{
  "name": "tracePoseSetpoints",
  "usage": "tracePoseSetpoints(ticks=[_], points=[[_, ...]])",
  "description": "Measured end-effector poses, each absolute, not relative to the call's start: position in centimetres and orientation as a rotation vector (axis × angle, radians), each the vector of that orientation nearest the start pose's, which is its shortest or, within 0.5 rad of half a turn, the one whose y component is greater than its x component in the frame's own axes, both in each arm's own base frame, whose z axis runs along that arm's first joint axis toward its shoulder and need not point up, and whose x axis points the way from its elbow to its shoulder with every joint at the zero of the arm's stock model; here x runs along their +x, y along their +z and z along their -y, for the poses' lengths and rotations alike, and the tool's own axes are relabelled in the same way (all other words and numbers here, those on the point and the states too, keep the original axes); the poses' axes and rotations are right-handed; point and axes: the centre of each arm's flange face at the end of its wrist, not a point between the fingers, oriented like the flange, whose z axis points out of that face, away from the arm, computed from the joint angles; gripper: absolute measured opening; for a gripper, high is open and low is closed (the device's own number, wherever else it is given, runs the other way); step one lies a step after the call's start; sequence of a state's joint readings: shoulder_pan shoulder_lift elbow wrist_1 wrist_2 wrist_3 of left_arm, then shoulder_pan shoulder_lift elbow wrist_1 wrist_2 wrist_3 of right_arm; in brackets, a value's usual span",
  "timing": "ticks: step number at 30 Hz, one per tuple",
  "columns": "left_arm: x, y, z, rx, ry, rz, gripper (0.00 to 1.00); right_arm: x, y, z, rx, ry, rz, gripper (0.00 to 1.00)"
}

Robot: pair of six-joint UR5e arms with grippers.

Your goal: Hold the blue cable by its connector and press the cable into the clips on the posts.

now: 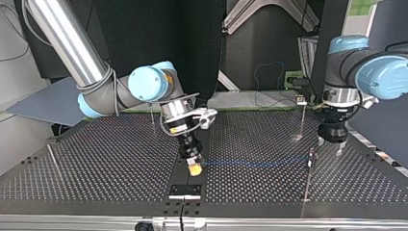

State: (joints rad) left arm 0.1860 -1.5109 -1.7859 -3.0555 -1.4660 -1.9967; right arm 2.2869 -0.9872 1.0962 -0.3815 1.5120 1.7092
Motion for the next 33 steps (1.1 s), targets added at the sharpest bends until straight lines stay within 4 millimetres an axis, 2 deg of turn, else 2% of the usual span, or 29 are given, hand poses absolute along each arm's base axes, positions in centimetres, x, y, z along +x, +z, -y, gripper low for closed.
tracePoseSetpoints(ticks=[19, 26, 33], points=[[41.4, 46.8, 8.4, -0.316, -0.381, -1.591, 1.00, 59.8, 40.5, 46.8, 1.476, 2.035, 0.723, 0.00], [41.1, 47.5, 9.0, -0.266, -0.415, -1.566, 1.00, 59.8, 40.4, 46.8, 1.482, 2.032, 0.726, 0.00], [42.0, 47.2, 9.2, -0.227, -0.434, -1.552, 1.00, 59.4, 40.2, 47.0, 1.483, 2.015, 0.745, 0.00]])
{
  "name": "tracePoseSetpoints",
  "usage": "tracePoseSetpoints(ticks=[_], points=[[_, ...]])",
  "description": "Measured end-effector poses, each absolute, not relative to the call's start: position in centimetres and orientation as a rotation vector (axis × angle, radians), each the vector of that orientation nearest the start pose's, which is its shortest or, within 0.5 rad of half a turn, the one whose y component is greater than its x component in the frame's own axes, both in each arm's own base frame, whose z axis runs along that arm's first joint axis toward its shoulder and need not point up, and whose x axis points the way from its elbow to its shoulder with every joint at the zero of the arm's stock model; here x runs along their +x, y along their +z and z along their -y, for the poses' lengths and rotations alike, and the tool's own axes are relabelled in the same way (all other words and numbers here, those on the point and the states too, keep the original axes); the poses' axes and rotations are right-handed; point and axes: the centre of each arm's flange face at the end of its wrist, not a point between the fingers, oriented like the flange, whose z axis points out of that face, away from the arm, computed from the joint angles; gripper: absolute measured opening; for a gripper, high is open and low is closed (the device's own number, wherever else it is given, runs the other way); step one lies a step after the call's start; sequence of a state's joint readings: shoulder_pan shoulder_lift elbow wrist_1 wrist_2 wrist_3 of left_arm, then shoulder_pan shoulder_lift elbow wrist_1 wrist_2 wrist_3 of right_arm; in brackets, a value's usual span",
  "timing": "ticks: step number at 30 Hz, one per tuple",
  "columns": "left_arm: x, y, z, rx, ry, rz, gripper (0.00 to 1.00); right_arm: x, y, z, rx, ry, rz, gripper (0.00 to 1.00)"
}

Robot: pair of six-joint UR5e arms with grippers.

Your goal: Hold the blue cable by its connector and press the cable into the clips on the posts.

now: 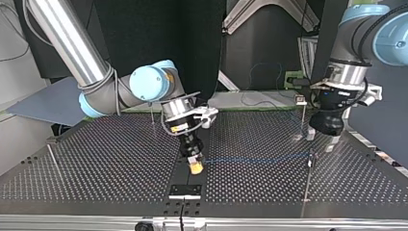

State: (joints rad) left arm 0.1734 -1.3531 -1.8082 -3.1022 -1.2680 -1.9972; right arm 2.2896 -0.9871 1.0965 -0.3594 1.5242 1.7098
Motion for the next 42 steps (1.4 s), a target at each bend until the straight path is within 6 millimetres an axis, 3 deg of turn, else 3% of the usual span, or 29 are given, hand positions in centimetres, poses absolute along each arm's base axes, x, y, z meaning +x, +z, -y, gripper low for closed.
tracePoseSetpoints(ticks=[9, 30, 42], points=[[41.5, 48.0, 9.3, -0.191, -0.387, -1.525, 1.00, 58.8, 39.7, 47.5, 1.485, 1.965, 0.782, 0.00], [41.8, 46.9, 9.1, -0.145, -0.229, -1.562, 1.00, 58.7, 39.6, 47.6, 1.483, 1.958, 0.787, 0.00], [42.0, 47.2, 9.4, -0.109, -0.233, -1.544, 1.00, 58.7, 39.6, 47.6, 1.485, 1.959, 0.788, 0.00]])
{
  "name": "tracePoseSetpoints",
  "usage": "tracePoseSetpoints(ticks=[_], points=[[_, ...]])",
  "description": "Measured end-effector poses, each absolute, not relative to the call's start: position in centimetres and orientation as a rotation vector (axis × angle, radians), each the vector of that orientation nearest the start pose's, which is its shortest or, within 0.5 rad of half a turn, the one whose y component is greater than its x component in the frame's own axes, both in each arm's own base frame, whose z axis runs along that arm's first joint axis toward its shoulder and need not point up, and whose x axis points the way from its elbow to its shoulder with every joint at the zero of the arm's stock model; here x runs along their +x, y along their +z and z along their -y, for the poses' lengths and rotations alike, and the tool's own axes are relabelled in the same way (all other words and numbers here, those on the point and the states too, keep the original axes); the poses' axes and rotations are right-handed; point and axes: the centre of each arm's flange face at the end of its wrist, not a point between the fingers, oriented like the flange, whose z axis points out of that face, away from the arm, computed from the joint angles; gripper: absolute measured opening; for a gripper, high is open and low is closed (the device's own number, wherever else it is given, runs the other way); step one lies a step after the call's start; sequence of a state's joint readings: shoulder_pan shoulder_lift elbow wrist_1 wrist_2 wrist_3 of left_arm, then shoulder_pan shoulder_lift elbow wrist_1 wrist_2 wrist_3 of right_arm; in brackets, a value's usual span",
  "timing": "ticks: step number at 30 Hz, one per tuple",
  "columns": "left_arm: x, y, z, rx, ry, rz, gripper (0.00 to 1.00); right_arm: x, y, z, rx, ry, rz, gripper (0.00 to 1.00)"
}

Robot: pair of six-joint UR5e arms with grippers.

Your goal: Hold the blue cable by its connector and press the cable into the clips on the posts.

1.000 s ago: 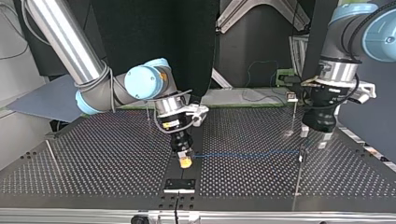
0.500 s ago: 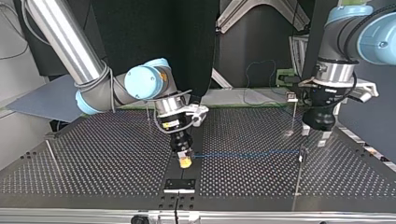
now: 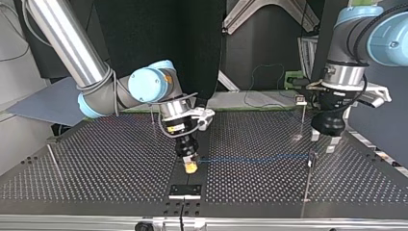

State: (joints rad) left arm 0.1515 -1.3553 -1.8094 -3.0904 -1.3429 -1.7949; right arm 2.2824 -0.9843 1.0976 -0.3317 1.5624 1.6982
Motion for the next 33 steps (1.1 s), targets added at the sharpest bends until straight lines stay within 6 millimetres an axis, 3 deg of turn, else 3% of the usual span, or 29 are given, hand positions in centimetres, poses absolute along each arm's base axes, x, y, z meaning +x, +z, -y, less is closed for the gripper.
tracePoseSetpoints(ticks=[24, 33], points=[[41.9, 47.3, 9.9, -0.090, -0.255, -1.541, 1.00, 58.7, 39.6, 47.5, 1.485, 1.959, 0.789, 0.00], [41.5, 47.3, 10.9, -0.083, -0.362, -1.553, 1.00, 58.8, 39.6, 47.4, 1.491, 1.957, 0.788, 0.00]])
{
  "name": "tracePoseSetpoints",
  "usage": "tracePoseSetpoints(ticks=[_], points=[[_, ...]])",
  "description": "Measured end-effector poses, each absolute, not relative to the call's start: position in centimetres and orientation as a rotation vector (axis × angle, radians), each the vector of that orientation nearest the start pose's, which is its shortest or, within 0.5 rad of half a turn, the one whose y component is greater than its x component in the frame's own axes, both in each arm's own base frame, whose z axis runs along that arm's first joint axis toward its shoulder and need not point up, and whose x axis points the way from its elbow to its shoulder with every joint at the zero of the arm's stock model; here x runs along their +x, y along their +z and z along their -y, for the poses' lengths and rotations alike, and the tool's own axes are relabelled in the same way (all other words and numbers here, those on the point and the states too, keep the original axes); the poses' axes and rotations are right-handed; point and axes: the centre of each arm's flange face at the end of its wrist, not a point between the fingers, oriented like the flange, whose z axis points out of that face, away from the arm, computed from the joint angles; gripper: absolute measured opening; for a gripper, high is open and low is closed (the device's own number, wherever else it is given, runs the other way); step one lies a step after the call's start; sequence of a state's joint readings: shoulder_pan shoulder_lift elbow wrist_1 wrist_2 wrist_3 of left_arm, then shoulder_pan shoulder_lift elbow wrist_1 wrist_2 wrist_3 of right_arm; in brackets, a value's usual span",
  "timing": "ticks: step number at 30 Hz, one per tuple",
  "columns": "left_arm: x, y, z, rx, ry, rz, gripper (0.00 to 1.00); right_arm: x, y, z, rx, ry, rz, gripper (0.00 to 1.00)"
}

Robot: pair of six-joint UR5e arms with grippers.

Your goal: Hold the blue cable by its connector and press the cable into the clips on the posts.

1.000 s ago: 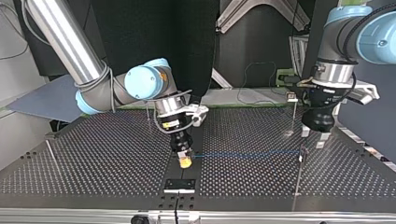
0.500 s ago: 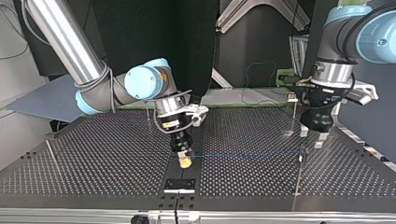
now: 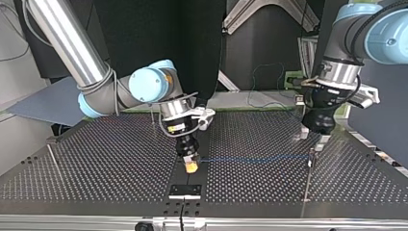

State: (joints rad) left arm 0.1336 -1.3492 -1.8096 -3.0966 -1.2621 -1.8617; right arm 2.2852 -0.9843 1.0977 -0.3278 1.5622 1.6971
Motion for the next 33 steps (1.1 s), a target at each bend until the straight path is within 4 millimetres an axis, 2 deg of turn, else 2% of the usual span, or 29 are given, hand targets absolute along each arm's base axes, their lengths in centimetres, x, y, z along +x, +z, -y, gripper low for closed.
tracePoseSetpoints(ticks=[10, 18, 27, 33], points=[[41.3, 48.6, 12.2, -0.062, -0.475, -1.484, 1.00, 58.8, 39.6, 47.4, 1.492, 1.957, 0.789, 0.00], [42.4, 48.2, 13.3, -0.080, -0.551, -1.464, 1.00, 58.5, 39.5, 47.7, 1.491, 1.951, 0.793, 0.00], [42.1, 49.4, 14.5, -0.095, -0.537, -1.429, 1.00, 58.0, 39.5, 48.4, 1.482, 1.942, 0.800, 0.00], [42.5, 48.3, 15.4, -0.093, -0.498, -1.457, 1.00, 57.4, 39.5, 49.0, 1.473, 1.935, 0.809, 0.00]])
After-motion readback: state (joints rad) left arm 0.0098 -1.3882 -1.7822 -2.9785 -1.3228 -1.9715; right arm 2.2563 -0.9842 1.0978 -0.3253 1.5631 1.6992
